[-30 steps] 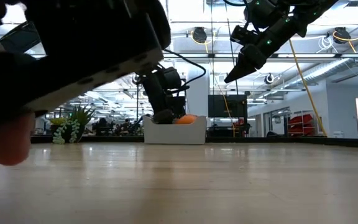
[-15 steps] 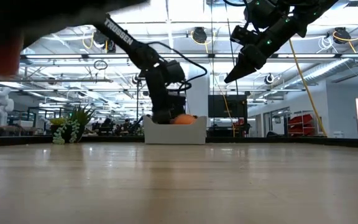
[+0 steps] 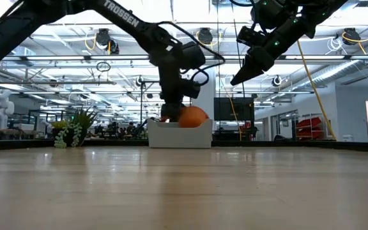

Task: Nest measuring cups in basket
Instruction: Put the stack of measuring cups into the gray bin

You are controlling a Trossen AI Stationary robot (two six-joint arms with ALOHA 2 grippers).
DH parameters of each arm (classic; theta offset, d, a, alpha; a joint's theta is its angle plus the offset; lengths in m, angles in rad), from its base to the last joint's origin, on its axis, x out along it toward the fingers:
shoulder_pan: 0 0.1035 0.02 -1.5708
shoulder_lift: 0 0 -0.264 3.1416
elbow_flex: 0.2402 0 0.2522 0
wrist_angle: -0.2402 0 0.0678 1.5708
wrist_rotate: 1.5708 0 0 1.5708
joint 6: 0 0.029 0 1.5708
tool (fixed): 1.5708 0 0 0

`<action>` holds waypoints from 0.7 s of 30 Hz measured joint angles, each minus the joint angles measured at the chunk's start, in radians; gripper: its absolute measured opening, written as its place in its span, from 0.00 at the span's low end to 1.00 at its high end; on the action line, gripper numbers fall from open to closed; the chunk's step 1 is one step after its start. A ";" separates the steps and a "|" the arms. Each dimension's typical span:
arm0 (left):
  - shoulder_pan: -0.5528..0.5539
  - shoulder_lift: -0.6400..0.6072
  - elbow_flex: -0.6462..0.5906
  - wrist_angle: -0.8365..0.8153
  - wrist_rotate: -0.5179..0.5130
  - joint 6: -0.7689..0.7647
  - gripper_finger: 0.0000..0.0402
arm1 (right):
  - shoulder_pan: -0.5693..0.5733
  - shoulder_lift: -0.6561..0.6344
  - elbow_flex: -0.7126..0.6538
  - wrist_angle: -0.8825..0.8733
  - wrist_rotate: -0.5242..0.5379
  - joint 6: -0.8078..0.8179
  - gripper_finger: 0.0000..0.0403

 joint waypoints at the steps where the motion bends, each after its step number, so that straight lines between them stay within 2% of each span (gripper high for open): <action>1: -0.010 0.000 -0.030 0.043 -0.054 0.012 0.21 | 0.000 0.000 0.000 0.000 0.000 -0.004 0.74; 4: -0.023 0.002 -0.122 0.238 -0.187 0.056 0.21 | 0.000 0.000 0.000 -0.002 0.000 -0.016 0.74; 6: -0.026 0.002 -0.175 0.370 -0.210 0.090 0.21 | 0.000 0.000 0.000 -0.003 0.001 -0.016 0.74; 11: -0.047 -0.019 -0.242 0.556 -0.228 0.219 0.21 | 0.000 0.000 0.000 -0.002 0.002 -0.016 0.74; 21: -0.043 -0.018 -0.241 0.569 -0.203 0.352 0.21 | 0.000 0.000 0.000 0.001 0.004 -0.008 0.74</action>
